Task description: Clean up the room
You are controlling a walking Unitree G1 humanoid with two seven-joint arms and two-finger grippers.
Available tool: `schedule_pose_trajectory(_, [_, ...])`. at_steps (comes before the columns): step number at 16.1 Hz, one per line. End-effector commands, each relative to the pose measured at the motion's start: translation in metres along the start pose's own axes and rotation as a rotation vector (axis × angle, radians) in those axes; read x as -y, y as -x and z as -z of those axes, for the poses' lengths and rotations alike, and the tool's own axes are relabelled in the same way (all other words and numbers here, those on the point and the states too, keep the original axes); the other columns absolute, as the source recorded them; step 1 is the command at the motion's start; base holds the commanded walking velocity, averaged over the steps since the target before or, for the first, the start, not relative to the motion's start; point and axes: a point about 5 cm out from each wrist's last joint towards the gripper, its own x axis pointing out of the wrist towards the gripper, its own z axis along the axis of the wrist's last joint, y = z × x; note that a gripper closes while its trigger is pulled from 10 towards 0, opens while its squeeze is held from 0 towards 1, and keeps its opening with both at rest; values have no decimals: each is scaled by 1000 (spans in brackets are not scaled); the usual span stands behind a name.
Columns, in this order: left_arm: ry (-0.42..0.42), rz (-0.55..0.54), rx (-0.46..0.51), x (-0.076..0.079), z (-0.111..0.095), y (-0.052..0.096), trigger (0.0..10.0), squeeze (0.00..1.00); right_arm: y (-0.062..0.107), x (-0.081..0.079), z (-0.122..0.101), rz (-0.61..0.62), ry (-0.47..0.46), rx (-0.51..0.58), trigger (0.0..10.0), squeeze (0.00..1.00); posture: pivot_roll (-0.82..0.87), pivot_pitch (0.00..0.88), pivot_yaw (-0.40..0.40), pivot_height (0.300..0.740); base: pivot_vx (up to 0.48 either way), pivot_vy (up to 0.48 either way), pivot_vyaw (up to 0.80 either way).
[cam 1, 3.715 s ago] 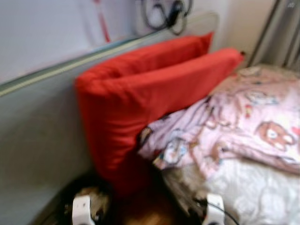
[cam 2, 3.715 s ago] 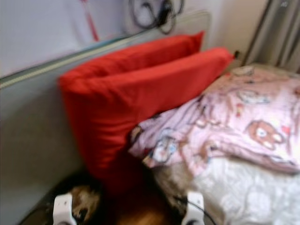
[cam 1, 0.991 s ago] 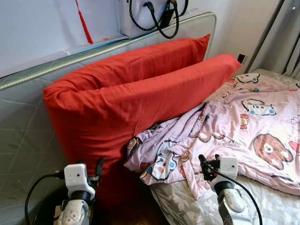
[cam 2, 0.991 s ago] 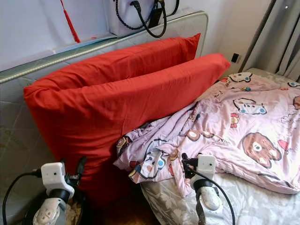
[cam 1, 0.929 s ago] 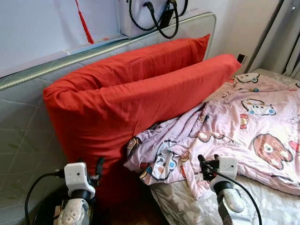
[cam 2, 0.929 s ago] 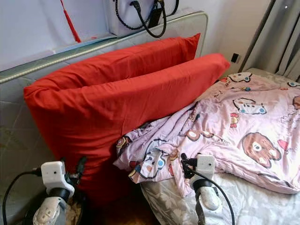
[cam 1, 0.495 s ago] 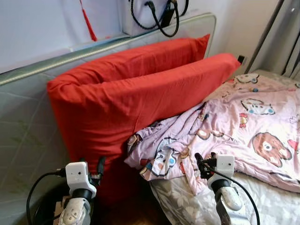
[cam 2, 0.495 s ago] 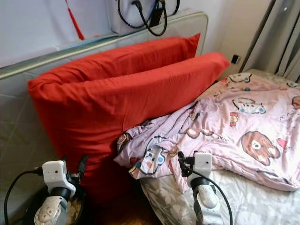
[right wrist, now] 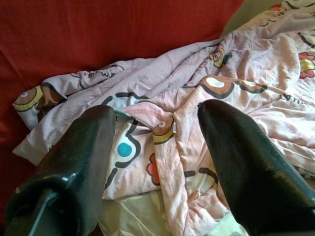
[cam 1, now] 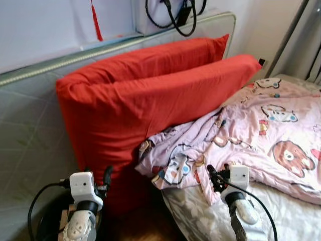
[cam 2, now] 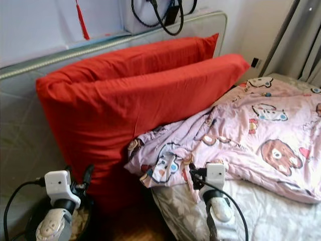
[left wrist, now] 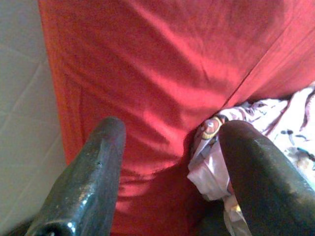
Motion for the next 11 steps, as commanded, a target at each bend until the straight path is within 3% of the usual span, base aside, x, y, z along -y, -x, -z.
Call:
schedule_pose_trajectory(1, [0, 0, -6, 0, -1, 0, 10000, 0, -1, 0, -2, -1, 4, 10, 10000, 0, 39, 0, 6, 664, 0, 0, 0])
schedule_pose_trajectory(11, [3, 4, 0, 1, -5, -2, 10000, 0, 0, -4, 2, -26, 10, -15, 10000, 0, 45, 0, 5, 664, 0, 0, 0])
